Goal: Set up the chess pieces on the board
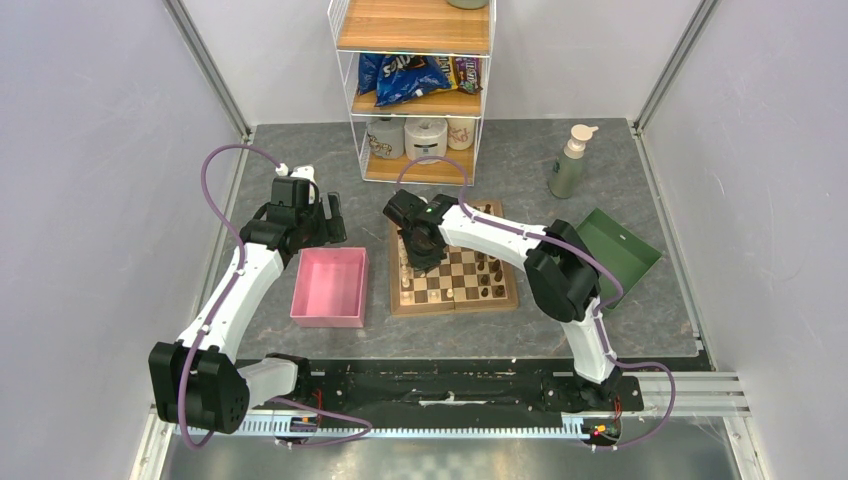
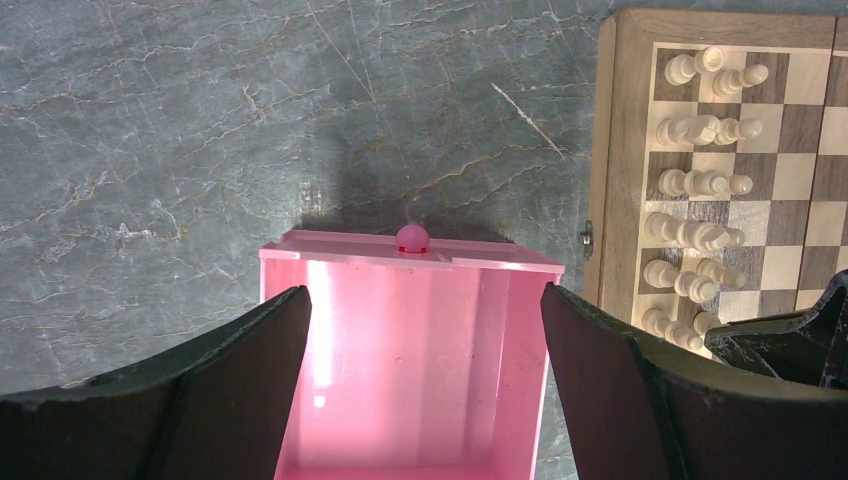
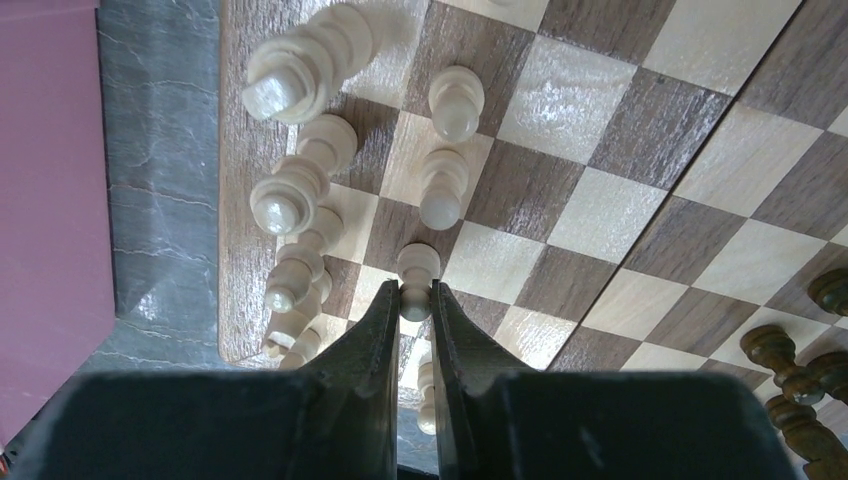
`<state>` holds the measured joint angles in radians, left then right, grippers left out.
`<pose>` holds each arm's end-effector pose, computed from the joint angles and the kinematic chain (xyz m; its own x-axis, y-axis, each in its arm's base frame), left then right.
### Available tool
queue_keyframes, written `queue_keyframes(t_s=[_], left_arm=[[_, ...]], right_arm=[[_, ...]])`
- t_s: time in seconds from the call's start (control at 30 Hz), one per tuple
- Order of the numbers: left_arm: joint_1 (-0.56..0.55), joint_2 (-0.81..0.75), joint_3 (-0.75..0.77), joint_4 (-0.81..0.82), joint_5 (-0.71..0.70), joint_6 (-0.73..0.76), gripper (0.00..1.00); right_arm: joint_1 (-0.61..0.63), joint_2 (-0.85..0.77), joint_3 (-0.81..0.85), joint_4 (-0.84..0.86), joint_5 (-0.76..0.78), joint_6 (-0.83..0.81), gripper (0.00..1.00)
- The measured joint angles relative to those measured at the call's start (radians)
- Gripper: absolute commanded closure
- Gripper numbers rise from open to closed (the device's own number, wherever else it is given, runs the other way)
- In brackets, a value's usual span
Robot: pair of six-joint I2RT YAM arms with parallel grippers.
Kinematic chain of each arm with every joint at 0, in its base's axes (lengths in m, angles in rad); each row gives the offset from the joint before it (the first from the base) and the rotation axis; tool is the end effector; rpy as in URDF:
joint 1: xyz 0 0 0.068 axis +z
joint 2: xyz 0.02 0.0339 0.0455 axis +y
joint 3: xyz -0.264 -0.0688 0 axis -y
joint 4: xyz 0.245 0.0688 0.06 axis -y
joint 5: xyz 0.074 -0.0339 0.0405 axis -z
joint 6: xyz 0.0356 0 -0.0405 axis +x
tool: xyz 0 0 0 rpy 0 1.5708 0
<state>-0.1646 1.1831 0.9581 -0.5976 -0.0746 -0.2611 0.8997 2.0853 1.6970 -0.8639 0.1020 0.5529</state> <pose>0.2440 -0.0378 0.2815 -0.7278 -0.1401 -0.6714 -0.0771 0.9894 -0.1228 0.2725 0.3374 0.2022 -0.9013 -0.2949 -0.3173 -0.3360 0.9383 0.0822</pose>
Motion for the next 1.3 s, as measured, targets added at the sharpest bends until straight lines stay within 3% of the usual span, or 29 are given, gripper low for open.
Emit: queue_keyframes(t_s=[0.23, 0.43, 0.67, 1.07, 1.3], left_arm=[[0.0, 0.0, 0.0, 0.0, 0.0, 0.0, 0.08], [0.0, 0.0, 0.0, 0.0, 0.0, 0.0, 0.08], [0.0, 0.0, 0.0, 0.0, 0.001, 0.0, 0.08], [0.0, 0.0, 0.0, 0.0, 0.001, 0.0, 0.08], [0.0, 0.0, 0.0, 0.0, 0.001, 0.0, 0.08]], right_arm=[[0.0, 0.009, 0.01, 0.007, 0.001, -0.001, 0.8], [0.0, 0.009, 0.01, 0.013, 0.005, -0.004, 0.66], [0.0, 0.008, 0.01, 0.018, 0.003, -0.007, 0.59], [0.008, -0.19, -0.153, 0.025, -0.004, 0.005, 0.61], [0.058, -0.198, -0.194, 0.016, -0.019, 0.016, 0.62]])
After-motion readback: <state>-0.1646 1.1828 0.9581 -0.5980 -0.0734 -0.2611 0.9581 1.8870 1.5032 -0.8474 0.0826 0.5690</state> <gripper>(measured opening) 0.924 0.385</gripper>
